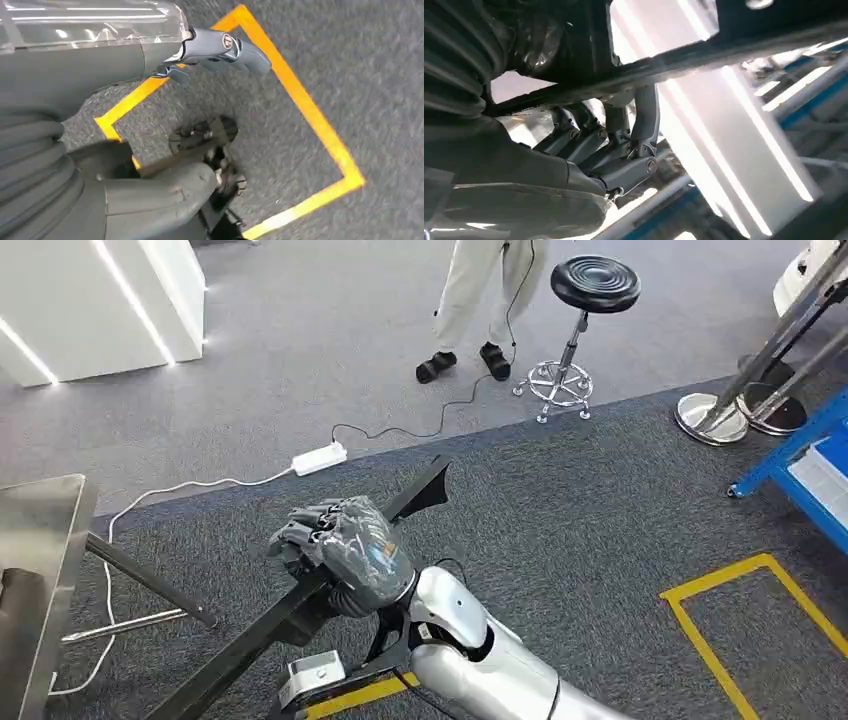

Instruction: Take the parts from the cabinet and place them on the table.

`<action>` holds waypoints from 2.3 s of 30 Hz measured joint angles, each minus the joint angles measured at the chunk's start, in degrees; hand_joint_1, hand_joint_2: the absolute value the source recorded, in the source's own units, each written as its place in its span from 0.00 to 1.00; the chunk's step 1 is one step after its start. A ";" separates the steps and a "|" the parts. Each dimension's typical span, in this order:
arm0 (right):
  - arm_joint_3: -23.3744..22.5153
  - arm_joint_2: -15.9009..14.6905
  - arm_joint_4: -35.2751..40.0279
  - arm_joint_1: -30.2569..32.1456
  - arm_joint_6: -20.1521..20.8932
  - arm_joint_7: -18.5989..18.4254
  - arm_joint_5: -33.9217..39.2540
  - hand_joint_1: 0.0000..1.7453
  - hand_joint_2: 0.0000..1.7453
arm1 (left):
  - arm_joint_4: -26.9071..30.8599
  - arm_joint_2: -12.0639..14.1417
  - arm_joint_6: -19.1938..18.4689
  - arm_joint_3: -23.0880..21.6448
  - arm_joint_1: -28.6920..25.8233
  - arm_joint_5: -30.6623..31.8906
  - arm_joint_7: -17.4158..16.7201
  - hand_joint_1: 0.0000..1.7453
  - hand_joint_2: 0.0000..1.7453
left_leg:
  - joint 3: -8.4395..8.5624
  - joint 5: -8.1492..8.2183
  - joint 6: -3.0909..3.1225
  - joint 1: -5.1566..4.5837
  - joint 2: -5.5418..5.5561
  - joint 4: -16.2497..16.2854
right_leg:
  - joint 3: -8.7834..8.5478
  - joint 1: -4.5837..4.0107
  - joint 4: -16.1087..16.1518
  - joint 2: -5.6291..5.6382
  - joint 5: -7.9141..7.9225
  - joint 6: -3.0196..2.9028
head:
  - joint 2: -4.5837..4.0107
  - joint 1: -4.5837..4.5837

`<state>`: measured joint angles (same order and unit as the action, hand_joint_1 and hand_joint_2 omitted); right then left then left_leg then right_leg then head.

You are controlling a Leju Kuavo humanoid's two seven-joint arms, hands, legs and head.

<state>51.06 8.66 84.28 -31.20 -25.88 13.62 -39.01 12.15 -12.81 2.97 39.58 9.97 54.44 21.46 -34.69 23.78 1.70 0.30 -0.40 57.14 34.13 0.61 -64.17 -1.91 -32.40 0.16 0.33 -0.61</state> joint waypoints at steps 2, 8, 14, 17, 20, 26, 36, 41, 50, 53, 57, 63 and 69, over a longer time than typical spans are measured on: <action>-0.02 -0.13 -0.18 -0.07 0.22 -0.18 0.02 1.00 1.00 | 0.00 -0.07 -0.04 -0.02 0.29 -0.02 0.04 0.00 1.00 | -0.02 0.06 0.23 -0.10 1.47 0.02 | 4.69 -0.02 -8.93 1.66 -3.76 0.04 | 0.00 0.00; -0.02 -0.20 -0.33 -0.44 0.28 -0.20 0.02 1.00 1.00 | 0.00 -0.28 -0.09 0.00 0.19 0.02 0.04 0.00 1.00 | -0.28 0.86 -0.33 0.10 6.40 1.47 | 1.18 0.44 2.95 6.32 5.50 -0.50 | 0.00 0.00; 0.00 0.09 -0.24 -0.35 0.13 -0.50 -0.59 1.00 1.00 | 0.00 -0.39 0.22 -0.02 0.18 0.37 0.15 0.00 1.00 | -1.55 1.29 -2.22 0.45 7.00 2.68 | 0.10 0.51 4.86 4.45 5.87 -1.52 | 0.00 -0.02; 0.00 0.11 0.00 -0.13 -0.11 -0.52 -0.96 1.00 1.00 | 0.00 -0.44 0.20 -0.04 0.61 0.35 0.22 0.00 1.00 | -7.32 6.89 -2.95 0.52 1.06 14.07 | -0.32 0.02 5.10 1.82 5.57 -2.23 | 0.00 -0.09; 0.00 -0.02 0.00 0.75 -0.24 -0.55 -1.20 1.00 1.00 | 0.00 -0.42 0.20 -0.04 0.38 0.33 0.33 0.00 1.00 | -9.59 6.60 -3.24 0.81 0.67 17.86 | -0.42 -0.12 5.05 -0.61 5.22 -2.20 | 0.00 -0.09; -0.02 -0.04 0.13 0.77 -0.74 -0.59 -1.38 1.00 1.00 | 0.00 -0.50 0.02 -0.09 0.73 0.24 0.68 0.00 1.00 | -0.71 0.39 -1.59 -0.43 -2.90 1.07 | -1.45 -0.51 5.16 -3.58 4.39 -0.91 | 0.00 -0.07; -0.26 -0.68 0.07 1.01 -0.85 -0.70 -1.40 1.00 1.00 | 0.00 -0.63 0.35 -0.09 0.55 0.02 -0.39 0.00 1.00 | 0.22 -0.01 0.38 -0.15 3.92 0.14 | 6.33 0.15 -8.54 1.91 0.49 0.31 | 0.00 -0.04; -0.33 -0.72 0.09 1.00 -0.85 -0.70 -1.40 1.00 1.00 | 0.00 -0.81 0.37 -0.09 0.60 -0.02 -0.37 0.00 1.00 | -0.71 0.63 -1.03 0.14 7.17 1.51 | 1.16 0.20 3.95 5.54 5.95 -0.05 | 0.00 -0.04; -0.39 -0.42 -0.02 0.72 -0.83 -0.79 -1.42 1.00 1.00 | 0.00 -0.83 -0.04 -0.09 0.45 -1.07 -0.55 0.00 1.00 | -9.22 7.40 -3.20 0.60 0.81 18.15 | -0.15 -0.21 5.22 -0.69 5.78 -2.25 | 0.00 -0.07; -0.39 -0.37 -0.02 0.69 -0.83 -0.79 -1.49 1.00 1.00 | 0.00 -0.81 -0.20 -0.07 0.36 -1.20 -0.44 0.00 1.00 | -2.65 0.75 -2.87 0.59 -0.81 5.47 | -0.84 -0.26 5.20 -2.62 5.23 -1.90 | 0.00 -0.07; -0.57 -0.35 -0.02 0.57 -0.83 -0.79 -1.49 1.00 1.00 | 0.00 -0.83 -0.22 -0.09 0.56 -1.49 -0.37 0.00 1.00 | -0.54 0.49 -1.42 -0.44 -2.52 1.03 | -1.46 -0.68 5.33 -4.54 4.66 -0.78 | 0.00 -0.04; -0.94 -0.31 0.07 0.51 -0.83 -0.83 -1.51 1.00 1.00 | 0.00 -0.81 -0.44 -0.07 0.76 -1.64 -0.39 0.00 1.00 | 0.41 -0.12 0.45 0.14 1.34 -0.33 | 4.20 -0.09 -7.19 1.67 -2.27 0.34 | 0.00 -0.04; -0.96 -0.57 -0.02 0.95 -0.90 -0.83 -2.40 1.00 1.00 | 0.00 -0.70 -1.36 -0.04 0.39 -1.51 -0.61 0.00 1.00 | 0.33 0.68 -0.26 0.30 6.35 0.98 | 1.87 0.57 2.89 4.53 7.17 0.21 | 0.00 -0.02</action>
<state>50.10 8.09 84.26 -30.26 -26.77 12.79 -41.42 12.15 -13.51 1.62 39.54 10.37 52.94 20.85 -34.35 24.46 1.43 0.60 5.94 58.12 36.01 1.18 -61.28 2.62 -25.23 0.38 0.33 -0.63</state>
